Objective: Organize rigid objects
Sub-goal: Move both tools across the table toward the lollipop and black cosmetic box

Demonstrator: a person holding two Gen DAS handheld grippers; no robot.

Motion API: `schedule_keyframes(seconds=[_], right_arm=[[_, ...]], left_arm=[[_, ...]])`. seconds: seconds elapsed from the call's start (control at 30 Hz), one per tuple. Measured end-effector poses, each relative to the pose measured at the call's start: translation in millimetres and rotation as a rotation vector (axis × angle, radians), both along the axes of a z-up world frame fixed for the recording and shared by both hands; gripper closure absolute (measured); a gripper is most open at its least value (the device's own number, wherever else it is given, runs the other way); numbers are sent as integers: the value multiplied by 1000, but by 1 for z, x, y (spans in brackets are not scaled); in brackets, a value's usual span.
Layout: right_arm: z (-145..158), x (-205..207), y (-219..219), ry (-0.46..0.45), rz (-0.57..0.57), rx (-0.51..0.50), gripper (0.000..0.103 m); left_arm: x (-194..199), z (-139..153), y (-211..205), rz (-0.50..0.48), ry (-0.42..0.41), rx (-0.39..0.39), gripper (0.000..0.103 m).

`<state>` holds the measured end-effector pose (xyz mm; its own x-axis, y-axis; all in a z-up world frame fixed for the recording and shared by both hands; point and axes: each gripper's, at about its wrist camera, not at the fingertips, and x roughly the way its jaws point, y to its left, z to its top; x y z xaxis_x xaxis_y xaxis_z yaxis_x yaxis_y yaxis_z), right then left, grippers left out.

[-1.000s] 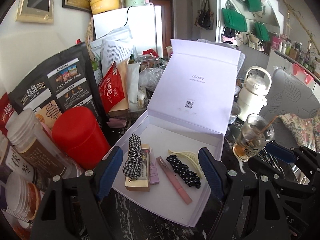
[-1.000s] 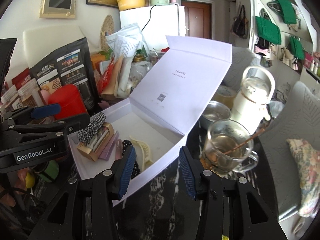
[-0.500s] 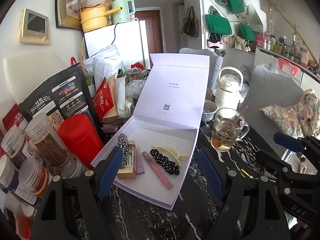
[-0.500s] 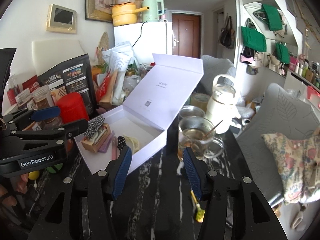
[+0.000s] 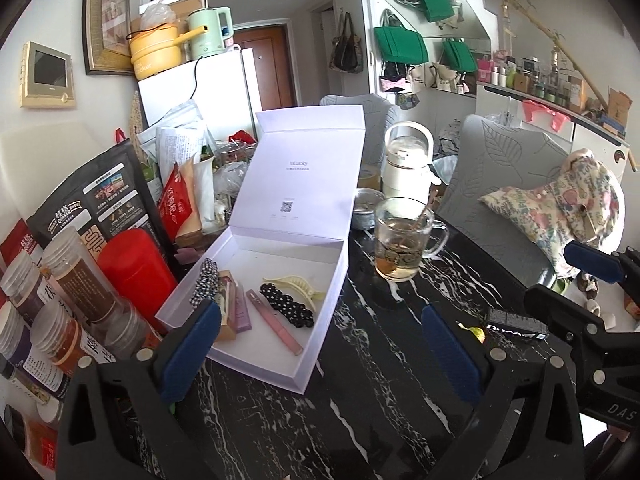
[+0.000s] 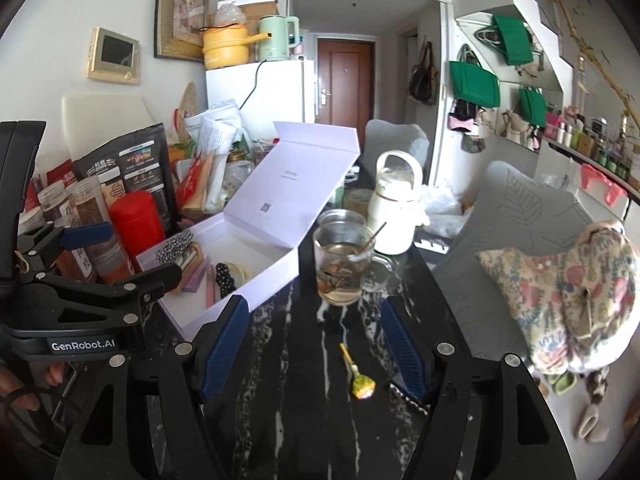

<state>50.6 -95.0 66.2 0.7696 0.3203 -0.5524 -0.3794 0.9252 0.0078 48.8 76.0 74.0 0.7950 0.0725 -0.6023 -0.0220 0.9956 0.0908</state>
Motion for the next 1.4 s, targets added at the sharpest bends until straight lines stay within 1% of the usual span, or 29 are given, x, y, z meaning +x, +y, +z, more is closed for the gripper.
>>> schedule_keyframes(seconds=[0.23, 0.5, 0.63, 0.9, 1.0, 1.13, 1.33, 1.4], right_arm=[[-8, -12, -27, 14, -46, 5, 32], [-23, -19, -54, 42, -92, 18, 32], [-35, -21, -64, 54, -93, 32, 32], [-64, -16, -73, 97, -61, 39, 32], [-78, -11, -74, 126, -44, 37, 36], [-96, 2, -73, 174, -19, 53, 48], [-119, 28, -66, 235, 4, 71, 51], [-126, 36, -62, 253, 14, 69, 51]], left_arm=[[-9, -10, -20, -45, 20, -13, 1], [-18, -24, -44, -113, 41, -51, 1], [-20, -28, -51, -118, 41, -50, 1], [-18, -49, -52, -94, 81, -78, 1], [-14, -58, -50, -89, 109, -103, 1], [-8, -72, -47, -80, 145, -114, 1], [5, -87, -41, -63, 192, -146, 1], [10, -92, -40, -61, 206, -144, 1]])
